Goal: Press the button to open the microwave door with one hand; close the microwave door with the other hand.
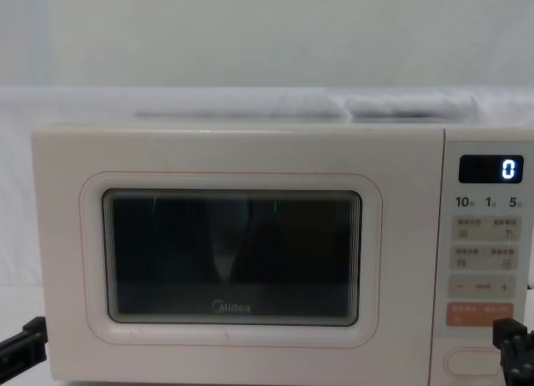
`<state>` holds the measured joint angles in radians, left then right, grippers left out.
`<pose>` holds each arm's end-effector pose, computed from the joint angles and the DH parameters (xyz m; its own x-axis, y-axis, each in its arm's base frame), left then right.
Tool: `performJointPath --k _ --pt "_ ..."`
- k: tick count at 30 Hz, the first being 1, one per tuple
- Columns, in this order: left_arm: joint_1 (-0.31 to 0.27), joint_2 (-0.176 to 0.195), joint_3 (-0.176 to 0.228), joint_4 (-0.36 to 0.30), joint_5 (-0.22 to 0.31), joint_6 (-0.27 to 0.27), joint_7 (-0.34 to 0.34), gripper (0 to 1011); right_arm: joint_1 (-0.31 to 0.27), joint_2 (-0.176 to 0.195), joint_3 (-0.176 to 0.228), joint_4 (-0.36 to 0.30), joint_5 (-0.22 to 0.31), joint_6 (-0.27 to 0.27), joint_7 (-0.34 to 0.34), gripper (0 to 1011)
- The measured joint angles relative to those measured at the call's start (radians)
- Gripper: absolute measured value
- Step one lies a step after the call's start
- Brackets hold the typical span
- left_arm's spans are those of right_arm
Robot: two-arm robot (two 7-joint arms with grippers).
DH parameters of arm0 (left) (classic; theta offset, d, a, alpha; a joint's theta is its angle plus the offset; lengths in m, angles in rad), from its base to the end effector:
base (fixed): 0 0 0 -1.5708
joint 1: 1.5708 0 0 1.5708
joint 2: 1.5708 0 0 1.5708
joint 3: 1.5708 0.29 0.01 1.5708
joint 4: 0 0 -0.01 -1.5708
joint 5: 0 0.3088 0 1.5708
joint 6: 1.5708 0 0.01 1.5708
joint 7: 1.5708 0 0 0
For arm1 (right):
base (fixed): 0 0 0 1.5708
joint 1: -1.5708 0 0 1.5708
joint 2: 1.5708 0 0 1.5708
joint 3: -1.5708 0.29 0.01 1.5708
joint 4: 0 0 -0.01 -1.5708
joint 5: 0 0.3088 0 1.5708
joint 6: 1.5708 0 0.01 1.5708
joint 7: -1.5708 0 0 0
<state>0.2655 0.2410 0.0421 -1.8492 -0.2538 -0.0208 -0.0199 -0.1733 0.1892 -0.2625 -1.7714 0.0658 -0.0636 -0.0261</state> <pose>0.2529 0.0376 -0.2853 0.1245 0.9917 -0.0326 -0.9921 0.1240 -0.0176 0.2658 0.0383 -0.2976 0.2627 -0.9625 0.0675 0.9628 0.2661 0.0477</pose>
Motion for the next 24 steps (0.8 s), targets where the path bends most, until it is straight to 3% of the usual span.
performJointPath --k 16,24 --pt "0.0 0.0 0.0 0.0 0.0 0.0 0.0 1001 0.001 -0.018 0.029 0.013 0.018 -0.001 0.066 0" --pt "0.0 0.0 0.0 0.0 0.0 0.0 0.0 1001 0.013 -0.04 0.048 0.043 0.033 0.024 0.105 0"
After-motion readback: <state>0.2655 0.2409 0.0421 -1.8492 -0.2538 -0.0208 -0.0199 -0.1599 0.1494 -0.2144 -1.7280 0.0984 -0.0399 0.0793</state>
